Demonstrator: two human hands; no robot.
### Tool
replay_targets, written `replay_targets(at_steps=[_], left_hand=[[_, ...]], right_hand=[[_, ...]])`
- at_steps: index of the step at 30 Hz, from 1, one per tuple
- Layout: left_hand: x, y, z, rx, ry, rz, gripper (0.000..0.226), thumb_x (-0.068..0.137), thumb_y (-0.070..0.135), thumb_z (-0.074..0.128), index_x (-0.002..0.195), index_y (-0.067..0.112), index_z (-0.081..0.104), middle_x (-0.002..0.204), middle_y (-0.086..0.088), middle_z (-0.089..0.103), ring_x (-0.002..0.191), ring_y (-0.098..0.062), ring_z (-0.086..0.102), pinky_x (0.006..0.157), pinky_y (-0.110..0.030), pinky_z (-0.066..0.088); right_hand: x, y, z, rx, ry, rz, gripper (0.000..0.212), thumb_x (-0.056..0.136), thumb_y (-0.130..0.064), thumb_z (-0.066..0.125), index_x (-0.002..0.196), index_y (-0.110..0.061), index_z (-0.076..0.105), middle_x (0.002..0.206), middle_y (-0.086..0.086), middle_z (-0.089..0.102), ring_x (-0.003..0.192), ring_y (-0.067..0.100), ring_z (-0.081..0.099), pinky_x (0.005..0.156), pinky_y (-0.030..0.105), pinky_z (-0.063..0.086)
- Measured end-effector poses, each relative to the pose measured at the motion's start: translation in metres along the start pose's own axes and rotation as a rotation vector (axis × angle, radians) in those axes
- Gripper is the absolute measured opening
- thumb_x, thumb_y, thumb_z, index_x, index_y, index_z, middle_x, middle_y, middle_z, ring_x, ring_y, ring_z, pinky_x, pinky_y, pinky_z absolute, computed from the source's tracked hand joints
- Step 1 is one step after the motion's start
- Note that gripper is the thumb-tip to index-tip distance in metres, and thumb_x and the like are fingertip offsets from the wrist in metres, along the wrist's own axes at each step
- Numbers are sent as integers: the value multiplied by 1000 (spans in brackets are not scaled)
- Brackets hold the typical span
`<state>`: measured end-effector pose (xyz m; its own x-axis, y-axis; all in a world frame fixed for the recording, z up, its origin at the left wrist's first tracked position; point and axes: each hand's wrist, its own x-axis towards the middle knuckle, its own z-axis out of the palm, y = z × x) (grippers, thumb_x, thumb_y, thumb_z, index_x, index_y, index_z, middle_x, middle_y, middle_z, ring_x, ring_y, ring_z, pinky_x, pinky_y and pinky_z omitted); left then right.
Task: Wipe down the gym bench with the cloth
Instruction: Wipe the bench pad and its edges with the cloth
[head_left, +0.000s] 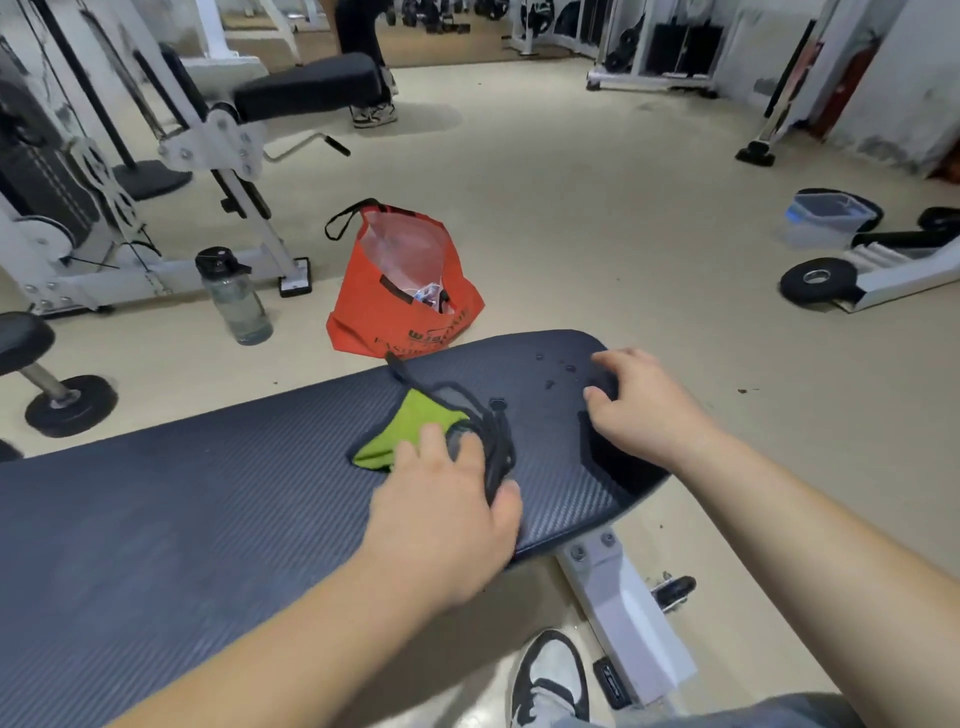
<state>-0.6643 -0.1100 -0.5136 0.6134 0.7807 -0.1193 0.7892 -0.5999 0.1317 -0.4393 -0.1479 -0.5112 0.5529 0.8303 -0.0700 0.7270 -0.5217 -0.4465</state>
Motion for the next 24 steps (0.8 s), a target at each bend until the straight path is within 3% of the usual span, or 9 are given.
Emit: replay_targets(at_steps=[2, 4, 5, 9, 11, 15, 18, 21, 24], left_hand=[[-21, 5, -3, 33, -70, 129, 72, 95, 69, 28, 150, 22, 28, 124, -7, 35, 118, -31, 41, 99, -44, 43], [-11, -4, -7, 38, -94, 147, 69, 94, 71, 29, 148, 29, 31, 119, -5, 36, 118, -31, 48, 96, -43, 47], [0, -10, -9, 35, -85, 118, 64, 94, 71, 30, 144, 31, 37, 116, -6, 38, 116, -32, 52, 94, -42, 49], [36, -17, -12, 10, -43, -116, 62, 95, 67, 34, 135, 23, 51, 122, -12, 44, 114, -37, 56, 93, -44, 51], [26, -3, -10, 46, -46, -132, 67, 94, 68, 35, 136, 18, 50, 127, -13, 45, 116, -36, 56, 92, -42, 49], [-9, 5, -12, 34, -68, -16, 64, 87, 74, 37, 129, 27, 49, 117, -2, 41, 116, -28, 54, 86, -40, 50], [23, -27, -17, 30, -63, -55, 61, 87, 72, 40, 136, 36, 46, 122, -6, 44, 124, -31, 47, 96, -43, 47], [74, -49, -17, 19, -56, -200, 63, 92, 63, 37, 144, 28, 44, 133, -16, 42, 131, -40, 39, 105, -50, 42], [102, -33, -15, -37, -19, -267, 62, 94, 57, 36, 143, 20, 46, 135, -17, 40, 130, -41, 39, 102, -50, 42]], right_hand=[[-1, 11, 0, -25, -35, 68, 46, 95, -35, 55, 136, -14, 57, 143, 10, 51, 138, 31, 44, 108, 40, 42], [-1, 16, 0, -43, -97, 126, 34, 89, -44, 58, 109, -16, 61, 124, 11, 53, 126, 34, 50, 96, 37, 45], [-1, 17, 0, -49, -135, 140, 39, 85, -51, 61, 102, -17, 59, 119, 10, 52, 123, 34, 50, 95, 37, 45], [-5, 14, -3, -76, -236, 135, 84, 63, -73, 76, 119, -14, 54, 131, 8, 42, 131, 29, 37, 108, 41, 41], [-5, 13, -3, -79, -229, 151, 93, 57, -75, 80, 122, -14, 52, 132, 6, 37, 132, 27, 33, 110, 41, 39], [-1, 7, 2, -105, -241, 161, 101, 54, -78, 80, 127, -13, 52, 135, 7, 35, 134, 28, 30, 110, 44, 39], [4, 4, 3, -120, -244, 172, 101, 52, -78, 80, 126, -14, 54, 131, 7, 36, 133, 29, 31, 109, 45, 40], [5, 2, 2, -125, -244, 173, 98, 50, -78, 81, 121, -16, 56, 118, 3, 32, 130, 28, 32, 108, 46, 41], [5, 2, 3, -121, -247, 171, 94, 50, -78, 81, 117, -17, 57, 116, 2, 31, 128, 28, 32, 107, 47, 42]])
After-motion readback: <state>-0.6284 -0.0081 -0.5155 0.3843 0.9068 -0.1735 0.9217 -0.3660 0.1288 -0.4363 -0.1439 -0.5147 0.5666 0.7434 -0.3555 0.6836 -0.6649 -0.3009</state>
